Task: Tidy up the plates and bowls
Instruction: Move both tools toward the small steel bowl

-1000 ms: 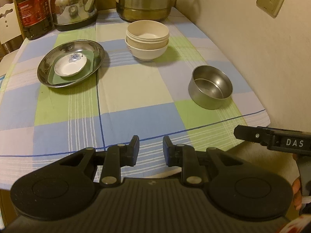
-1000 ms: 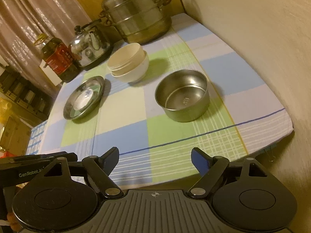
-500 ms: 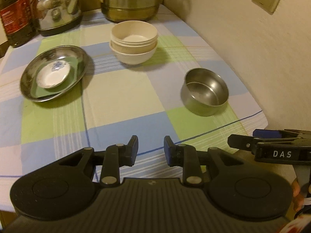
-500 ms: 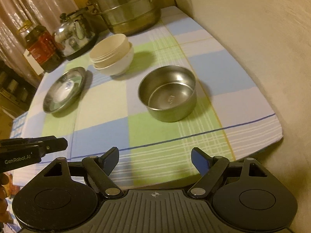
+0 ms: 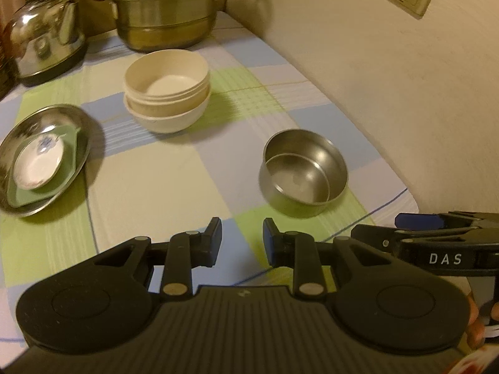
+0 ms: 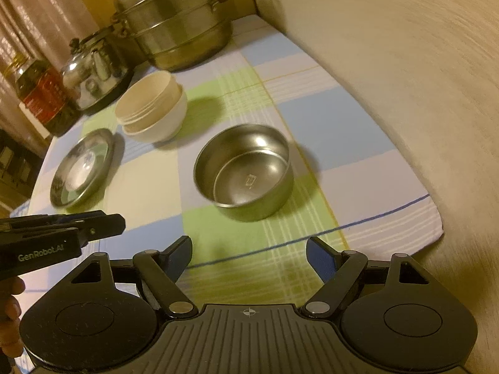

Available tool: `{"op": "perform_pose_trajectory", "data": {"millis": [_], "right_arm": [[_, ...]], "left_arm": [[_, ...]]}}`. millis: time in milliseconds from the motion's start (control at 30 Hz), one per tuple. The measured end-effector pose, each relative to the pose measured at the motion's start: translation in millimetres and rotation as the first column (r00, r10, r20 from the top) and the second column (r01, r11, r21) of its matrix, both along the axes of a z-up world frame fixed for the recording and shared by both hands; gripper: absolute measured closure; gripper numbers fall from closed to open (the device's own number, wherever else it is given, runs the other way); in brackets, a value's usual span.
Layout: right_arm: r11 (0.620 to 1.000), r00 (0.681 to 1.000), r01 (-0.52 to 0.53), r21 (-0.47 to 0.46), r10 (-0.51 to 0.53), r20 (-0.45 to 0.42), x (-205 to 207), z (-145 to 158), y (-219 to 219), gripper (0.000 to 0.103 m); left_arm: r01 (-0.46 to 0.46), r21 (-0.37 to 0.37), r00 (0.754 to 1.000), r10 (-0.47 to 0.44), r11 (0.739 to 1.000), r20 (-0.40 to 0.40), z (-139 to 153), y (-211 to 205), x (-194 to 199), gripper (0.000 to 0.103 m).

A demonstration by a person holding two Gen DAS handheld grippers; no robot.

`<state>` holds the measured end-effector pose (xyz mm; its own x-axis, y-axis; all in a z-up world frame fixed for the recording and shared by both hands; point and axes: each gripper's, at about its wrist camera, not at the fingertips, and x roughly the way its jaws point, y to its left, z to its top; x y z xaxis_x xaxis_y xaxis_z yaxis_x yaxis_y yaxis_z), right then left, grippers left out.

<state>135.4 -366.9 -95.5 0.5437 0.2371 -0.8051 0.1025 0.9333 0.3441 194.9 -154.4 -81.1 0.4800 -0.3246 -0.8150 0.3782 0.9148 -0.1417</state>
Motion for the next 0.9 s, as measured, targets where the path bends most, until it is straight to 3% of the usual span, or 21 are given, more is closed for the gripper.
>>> {"op": "perform_pose_trajectory", "data": {"millis": [333,633,900], "right_arm": [[0.997,0.996,0.071,-0.012,-0.070,0.057,16,-6,-14,0.024],[0.993,0.990,0.114,-0.020,-0.112,0.089,36,-20,-20,0.045],[0.991,0.988,0.131,-0.037,-0.128,0.083,58,-38,-18,0.054]], "left_arm": [[0.072,-0.036,0.997,-0.071,0.997,0.026,-12,-21,26,0.078],[0.098,-0.063,0.995,-0.098,0.993,-0.005,-32,-36,55,0.078],[0.097,-0.031,0.995,-0.098,0.995,-0.034,-53,-49,81,0.079]]}}
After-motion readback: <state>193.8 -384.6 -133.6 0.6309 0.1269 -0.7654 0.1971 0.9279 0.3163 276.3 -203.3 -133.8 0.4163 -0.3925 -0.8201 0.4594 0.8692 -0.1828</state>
